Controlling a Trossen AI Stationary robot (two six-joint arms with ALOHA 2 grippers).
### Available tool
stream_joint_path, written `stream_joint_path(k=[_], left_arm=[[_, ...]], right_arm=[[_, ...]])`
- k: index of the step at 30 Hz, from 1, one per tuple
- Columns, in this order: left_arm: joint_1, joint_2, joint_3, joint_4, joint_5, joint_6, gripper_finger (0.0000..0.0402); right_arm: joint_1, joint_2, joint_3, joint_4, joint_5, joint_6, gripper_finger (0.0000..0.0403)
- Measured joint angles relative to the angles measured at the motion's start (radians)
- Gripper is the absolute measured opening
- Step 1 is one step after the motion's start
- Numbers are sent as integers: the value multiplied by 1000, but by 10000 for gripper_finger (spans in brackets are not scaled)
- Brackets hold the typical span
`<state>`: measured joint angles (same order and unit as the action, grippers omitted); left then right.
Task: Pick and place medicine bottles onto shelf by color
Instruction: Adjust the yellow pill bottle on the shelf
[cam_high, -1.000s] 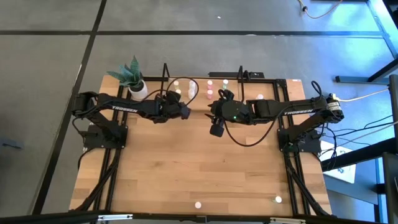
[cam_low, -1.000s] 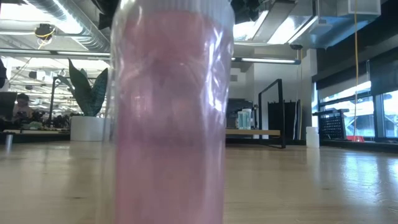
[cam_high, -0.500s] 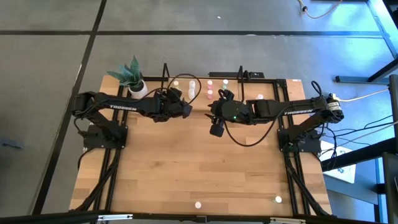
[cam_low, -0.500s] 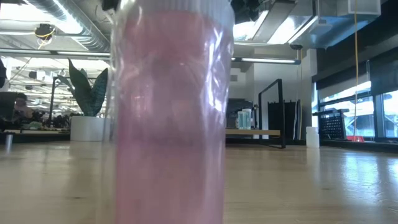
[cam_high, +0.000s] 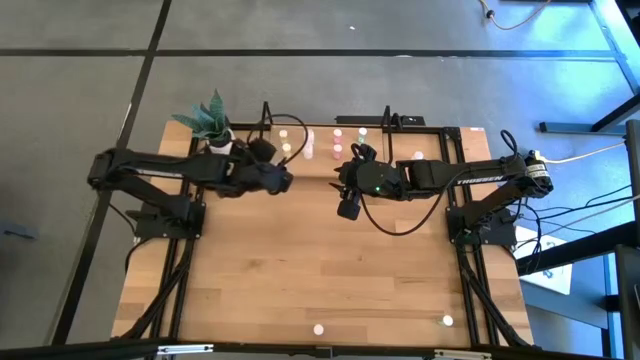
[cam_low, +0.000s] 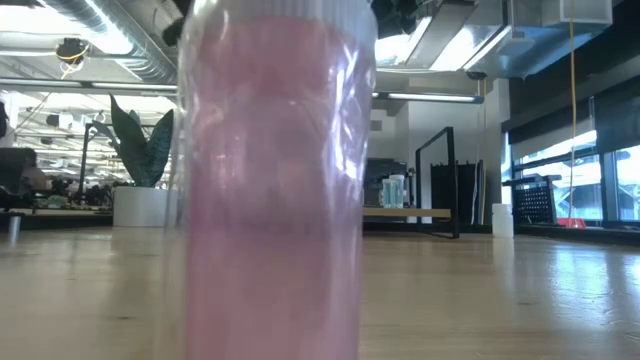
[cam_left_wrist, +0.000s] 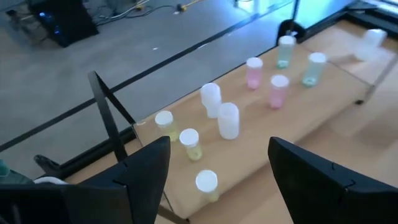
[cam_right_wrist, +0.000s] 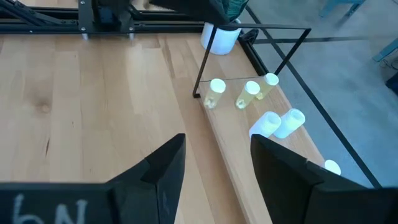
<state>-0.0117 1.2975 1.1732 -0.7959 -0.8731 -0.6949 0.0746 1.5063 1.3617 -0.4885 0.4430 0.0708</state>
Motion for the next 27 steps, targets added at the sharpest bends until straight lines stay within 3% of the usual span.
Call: stream_joint_path(k=[5, 12, 17, 23, 27], left_arm=[[-81, -64, 0, -53, 14, 6, 265], [-205, -89, 0, -96, 150, 30, 265], [-265, -78, -2, -108, 151, 41, 265], [-264, -84, -2, -105, 130, 55, 265], [-191, -87, 25, -106, 161, 153, 265]], right_arm=[[0, 0, 0, 0, 0, 0, 184], [0, 0, 0, 0, -1, 0, 184], [0, 0, 0, 0, -1, 0, 184], [0, 0, 0, 0, -1, 0, 184], [0, 0, 0, 7, -1, 0, 184]])
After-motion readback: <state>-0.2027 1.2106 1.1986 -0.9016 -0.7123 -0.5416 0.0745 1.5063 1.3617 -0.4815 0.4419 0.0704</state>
